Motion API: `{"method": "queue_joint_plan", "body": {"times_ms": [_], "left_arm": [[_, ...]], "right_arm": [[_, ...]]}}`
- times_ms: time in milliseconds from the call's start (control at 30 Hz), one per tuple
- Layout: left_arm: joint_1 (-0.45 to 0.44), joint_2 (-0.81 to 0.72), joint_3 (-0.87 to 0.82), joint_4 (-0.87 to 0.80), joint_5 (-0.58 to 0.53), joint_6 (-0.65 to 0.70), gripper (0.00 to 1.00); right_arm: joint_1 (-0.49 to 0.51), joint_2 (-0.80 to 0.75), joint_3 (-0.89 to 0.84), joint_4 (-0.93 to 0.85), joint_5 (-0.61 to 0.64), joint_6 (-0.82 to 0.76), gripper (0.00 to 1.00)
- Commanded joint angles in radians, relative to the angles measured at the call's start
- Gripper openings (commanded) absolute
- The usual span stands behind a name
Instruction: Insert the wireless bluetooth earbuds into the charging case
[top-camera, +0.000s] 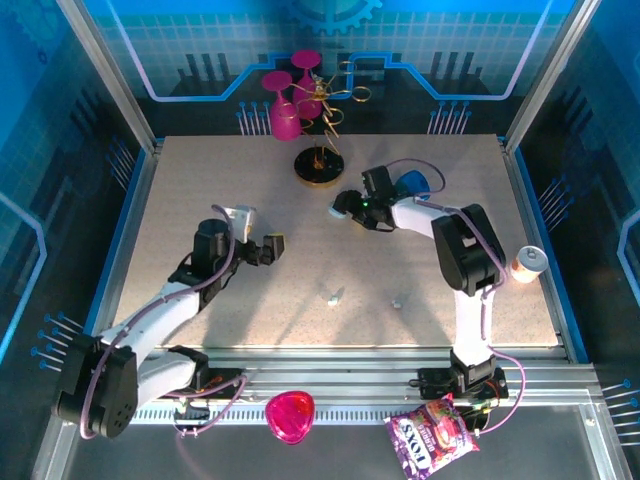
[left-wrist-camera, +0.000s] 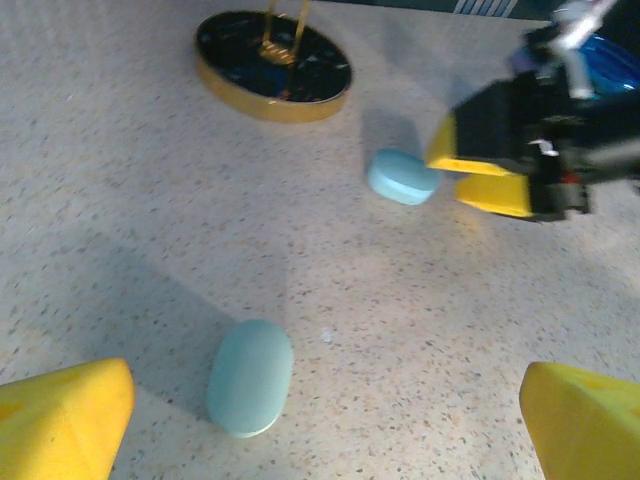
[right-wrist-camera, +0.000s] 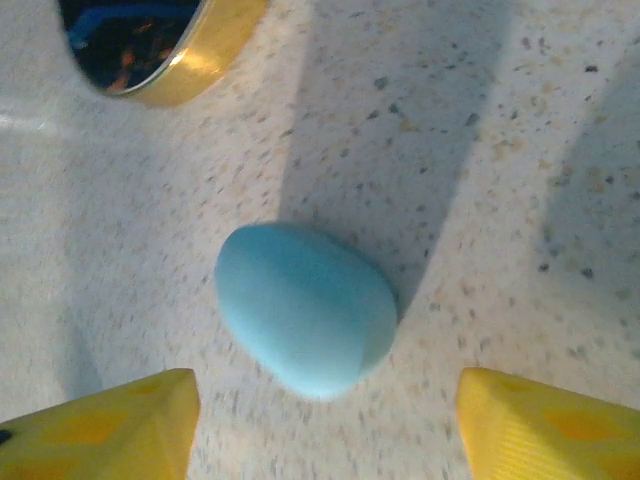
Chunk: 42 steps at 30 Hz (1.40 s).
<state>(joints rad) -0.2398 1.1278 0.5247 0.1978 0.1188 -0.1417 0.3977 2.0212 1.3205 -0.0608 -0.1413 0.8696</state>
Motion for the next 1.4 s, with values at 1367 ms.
{"method": "queue_joint_plan", "body": {"times_ms": [1367], "left_arm": [[-0.072, 0.584, 0.515, -0.465, 0.273, -0.454, 0.99]], "right_arm": [[0.128, -0.817, -0.539, -0.112, 0.210, -0.364, 1.00]]}}
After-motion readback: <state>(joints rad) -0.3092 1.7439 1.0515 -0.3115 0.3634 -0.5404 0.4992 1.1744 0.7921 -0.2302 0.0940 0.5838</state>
